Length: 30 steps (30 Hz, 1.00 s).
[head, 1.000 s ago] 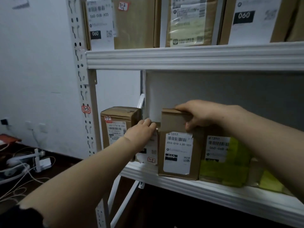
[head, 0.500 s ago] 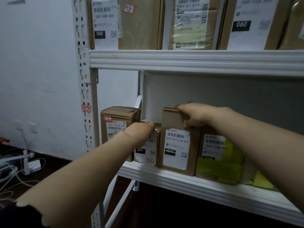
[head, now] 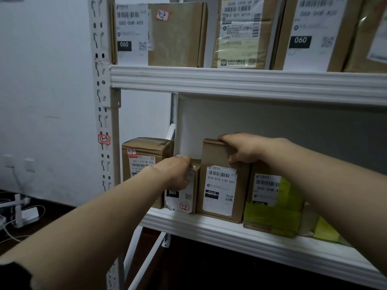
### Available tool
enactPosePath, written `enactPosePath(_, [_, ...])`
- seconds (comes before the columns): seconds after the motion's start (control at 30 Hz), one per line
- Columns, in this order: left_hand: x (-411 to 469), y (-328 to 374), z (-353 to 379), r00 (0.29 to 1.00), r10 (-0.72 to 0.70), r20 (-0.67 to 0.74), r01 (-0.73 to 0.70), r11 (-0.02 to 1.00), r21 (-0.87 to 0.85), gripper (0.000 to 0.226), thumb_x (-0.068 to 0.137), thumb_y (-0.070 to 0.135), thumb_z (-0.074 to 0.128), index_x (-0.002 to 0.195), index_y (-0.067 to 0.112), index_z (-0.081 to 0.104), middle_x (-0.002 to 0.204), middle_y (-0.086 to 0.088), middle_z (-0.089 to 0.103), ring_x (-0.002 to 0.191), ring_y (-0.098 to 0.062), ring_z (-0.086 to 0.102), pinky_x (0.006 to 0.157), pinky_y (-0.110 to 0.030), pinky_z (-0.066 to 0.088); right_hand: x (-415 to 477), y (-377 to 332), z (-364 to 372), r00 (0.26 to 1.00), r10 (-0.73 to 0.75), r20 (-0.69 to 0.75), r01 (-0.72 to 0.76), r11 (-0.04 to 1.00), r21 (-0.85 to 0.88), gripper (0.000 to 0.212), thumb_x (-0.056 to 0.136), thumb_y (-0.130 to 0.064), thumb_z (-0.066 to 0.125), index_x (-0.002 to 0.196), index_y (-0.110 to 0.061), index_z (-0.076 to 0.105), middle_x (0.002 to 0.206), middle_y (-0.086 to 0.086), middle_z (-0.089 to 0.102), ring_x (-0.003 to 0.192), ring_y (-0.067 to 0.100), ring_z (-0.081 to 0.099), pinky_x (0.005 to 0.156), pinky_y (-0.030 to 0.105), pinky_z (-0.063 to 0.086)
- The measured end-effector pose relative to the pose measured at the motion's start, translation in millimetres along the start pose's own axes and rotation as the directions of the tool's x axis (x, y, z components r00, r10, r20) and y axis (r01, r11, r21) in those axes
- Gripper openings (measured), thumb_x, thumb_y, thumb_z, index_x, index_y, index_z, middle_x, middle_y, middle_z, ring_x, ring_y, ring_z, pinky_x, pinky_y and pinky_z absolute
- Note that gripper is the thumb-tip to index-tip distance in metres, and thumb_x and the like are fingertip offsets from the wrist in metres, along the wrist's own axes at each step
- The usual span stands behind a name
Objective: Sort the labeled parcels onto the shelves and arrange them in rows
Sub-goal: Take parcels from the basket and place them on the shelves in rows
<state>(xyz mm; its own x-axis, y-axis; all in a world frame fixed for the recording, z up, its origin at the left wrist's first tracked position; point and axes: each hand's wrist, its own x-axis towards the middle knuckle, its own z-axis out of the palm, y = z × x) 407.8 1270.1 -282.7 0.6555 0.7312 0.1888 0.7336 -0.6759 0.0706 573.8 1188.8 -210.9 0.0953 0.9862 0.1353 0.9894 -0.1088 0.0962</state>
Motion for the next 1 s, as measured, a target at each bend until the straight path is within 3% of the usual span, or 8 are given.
enactPosePath(0.13, [-5, 3, 3, 1.000, 0.022, 0.003, -0.022, 0.999, -0.029, 0.064, 0.085, 0.010, 0.062, 0.142, 0.013, 0.034, 0.143, -0.008, 0.040, 0.133, -0.023, 0.037, 0.108, -0.031, 0.034, 3, 0, 1, 0.999, 0.032, 0.017, -0.031, 0.997, -0.072, 0.067, 0.087, -0.022, 0.065, 0.145, -0.023, 0.031, 0.140, 0.008, 0.041, 0.124, 0.028, 0.044, 0.102, 0.039, 0.041])
enactPosePath(0.33, [-12, 7, 2, 0.999, 0.031, -0.006, -0.032, 0.997, -0.076, 0.074, 0.087, 0.008, 0.057, 0.150, 0.013, 0.019, 0.154, -0.007, 0.027, 0.143, -0.022, 0.023, 0.114, -0.029, 0.023, -8, 6, 5, 0.998, 0.066, 0.014, -0.066, 0.998, 0.014, 0.097, 0.083, -0.025, 0.069, 0.152, -0.027, 0.002, 0.152, 0.012, 0.021, 0.137, 0.032, 0.029, 0.112, 0.046, 0.031])
enactPosePath(0.47, [-18, 17, 4, 0.972, 0.080, -0.222, -0.103, 0.990, -0.092, 0.071, 0.090, 0.008, 0.051, 0.152, 0.011, 0.016, 0.158, -0.007, 0.017, 0.146, -0.020, 0.013, 0.117, -0.026, 0.010, -37, 23, -3, 0.984, 0.090, -0.155, -0.055, 0.975, 0.216, 0.091, 0.086, -0.017, 0.063, 0.152, -0.026, 0.002, 0.156, 0.014, 0.019, 0.144, 0.029, 0.019, 0.117, 0.046, 0.018])
enactPosePath(0.57, [-23, 32, 11, 0.873, 0.163, -0.460, -0.192, 0.981, -0.018, 0.064, 0.087, 0.008, 0.054, 0.147, 0.008, 0.031, 0.152, -0.013, 0.027, 0.143, -0.026, 0.022, 0.114, -0.024, 0.010, -67, 49, 6, 0.885, 0.229, -0.405, -0.059, 0.919, 0.389, 0.076, 0.081, 0.001, 0.055, 0.148, -0.020, 0.026, 0.146, 0.012, 0.036, 0.136, 0.029, 0.033, 0.113, 0.043, 0.029])
enactPosePath(0.67, [-19, 55, 19, 0.830, 0.243, -0.502, -0.252, 0.966, 0.051, 0.067, 0.076, 0.009, 0.063, 0.140, 0.008, 0.044, 0.143, -0.018, 0.040, 0.134, -0.035, 0.037, 0.112, -0.040, 0.028, -98, 78, 28, 0.725, 0.406, -0.556, -0.049, 0.836, 0.547, 0.066, 0.077, 0.012, 0.054, 0.138, -0.009, 0.043, 0.136, 0.010, 0.045, 0.128, 0.025, 0.043, 0.106, 0.028, 0.032])
enactPosePath(0.77, [-12, 88, 19, 0.778, 0.364, -0.513, -0.355, 0.927, 0.119, 0.058, 0.072, 0.016, 0.055, 0.129, 0.008, 0.055, 0.130, -0.019, 0.053, 0.122, -0.039, 0.050, 0.102, -0.049, 0.041, -123, 110, 53, 0.613, 0.555, -0.562, -0.067, 0.746, 0.663, 0.057, 0.075, 0.017, 0.050, 0.129, -0.001, 0.052, 0.126, 0.016, 0.051, 0.118, 0.028, 0.052, 0.099, 0.025, 0.034])
enactPosePath(0.9, [0, 130, 7, 0.714, 0.487, -0.503, -0.459, 0.868, 0.190, 0.065, 0.077, 0.012, 0.065, 0.139, 0.008, 0.046, 0.143, -0.014, 0.046, 0.135, -0.032, 0.039, 0.112, -0.040, 0.027, -155, 146, 78, 0.699, 0.587, -0.408, -0.257, 0.739, 0.623, 0.055, 0.081, 0.006, 0.056, 0.135, -0.007, 0.049, 0.137, 0.012, 0.049, 0.128, 0.027, 0.044, 0.104, 0.027, 0.030])
enactPosePath(1.0, [13, 152, 0, 0.711, 0.516, -0.478, -0.484, 0.852, 0.200, 0.076, 0.088, 0.011, 0.054, 0.153, 0.015, 0.013, 0.160, -0.005, 0.013, 0.147, -0.020, 0.009, 0.117, -0.028, 0.002, -167, 165, 94, 0.829, 0.496, -0.259, -0.416, 0.855, 0.308, 0.064, 0.088, -0.018, 0.059, 0.146, -0.018, 0.032, 0.152, 0.002, 0.034, 0.140, 0.019, 0.029, 0.113, 0.028, 0.015])
